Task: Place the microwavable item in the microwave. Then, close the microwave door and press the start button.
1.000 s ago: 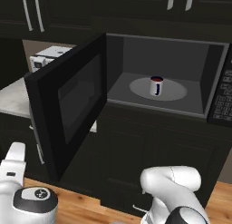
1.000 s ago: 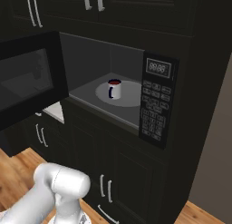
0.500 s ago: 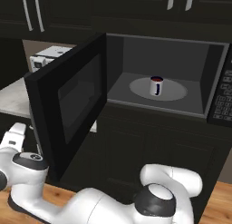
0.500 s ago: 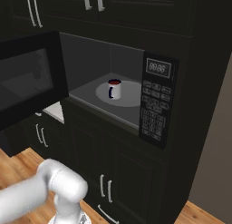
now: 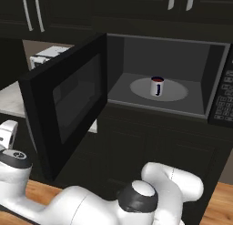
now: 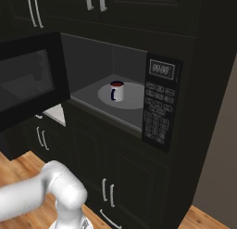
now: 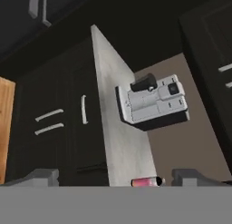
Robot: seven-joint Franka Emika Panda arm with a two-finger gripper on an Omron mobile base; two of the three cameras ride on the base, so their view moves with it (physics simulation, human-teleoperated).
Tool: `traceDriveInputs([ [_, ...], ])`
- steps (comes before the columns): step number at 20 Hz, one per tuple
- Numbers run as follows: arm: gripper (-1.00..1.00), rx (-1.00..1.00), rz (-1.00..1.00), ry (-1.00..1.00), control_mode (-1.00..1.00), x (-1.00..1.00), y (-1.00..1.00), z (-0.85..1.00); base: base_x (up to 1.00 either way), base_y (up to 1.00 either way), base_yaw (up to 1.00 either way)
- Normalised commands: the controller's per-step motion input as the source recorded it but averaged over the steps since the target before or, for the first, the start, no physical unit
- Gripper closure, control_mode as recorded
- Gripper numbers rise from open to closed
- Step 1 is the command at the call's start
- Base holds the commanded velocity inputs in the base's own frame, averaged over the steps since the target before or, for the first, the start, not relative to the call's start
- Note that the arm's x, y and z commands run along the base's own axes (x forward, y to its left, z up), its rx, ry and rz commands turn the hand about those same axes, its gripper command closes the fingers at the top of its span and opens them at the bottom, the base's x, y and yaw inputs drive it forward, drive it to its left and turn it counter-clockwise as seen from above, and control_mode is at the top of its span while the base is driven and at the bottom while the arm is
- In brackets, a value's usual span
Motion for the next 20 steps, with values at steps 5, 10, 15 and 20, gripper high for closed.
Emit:
traceDriveInputs([
  [5, -1.0, 0.0, -0.07, -0.1, -1.0, -0.08, -0.79, 0.14, 0.0, 0.0, 0.0],
  [10, -1.0, 0.0, -0.1, -0.18, -1.0, -0.38, -0.94, 0.25, 0.0, 0.0, 0.0],
  [15, -1.0, 0.0, -0.14, -0.23, -1.0, -0.75, -0.91, 0.22, 0.0, 0.0, 0.0],
  [20, -1.0, 0.0, -0.17, -0.2, -1.0, -0.7, -0.87, 0.24, 0.0, 0.0, 0.0],
])
